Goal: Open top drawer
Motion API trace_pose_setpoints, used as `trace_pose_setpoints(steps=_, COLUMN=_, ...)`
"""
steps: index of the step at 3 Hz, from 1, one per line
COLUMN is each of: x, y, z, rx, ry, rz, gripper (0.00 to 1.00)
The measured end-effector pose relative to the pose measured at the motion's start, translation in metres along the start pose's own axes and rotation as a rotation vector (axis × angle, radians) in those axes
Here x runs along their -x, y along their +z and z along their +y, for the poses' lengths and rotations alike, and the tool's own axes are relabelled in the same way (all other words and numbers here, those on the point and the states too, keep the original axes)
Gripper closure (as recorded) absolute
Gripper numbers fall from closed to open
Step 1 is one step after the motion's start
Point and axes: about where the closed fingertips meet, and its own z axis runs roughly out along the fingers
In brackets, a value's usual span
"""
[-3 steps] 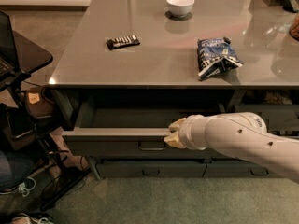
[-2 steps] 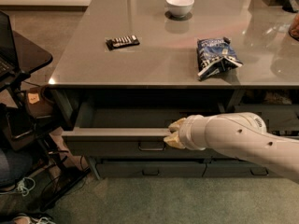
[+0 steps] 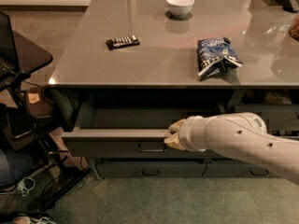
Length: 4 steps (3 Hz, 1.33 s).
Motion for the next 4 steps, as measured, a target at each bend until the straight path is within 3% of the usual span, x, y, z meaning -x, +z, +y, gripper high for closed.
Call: trace_pose_setpoints(steps=4, x=-0.007, y=-0.016, z=0.022, rx=-0.016, ry=-0.004, rz=-0.011, gripper=1.00)
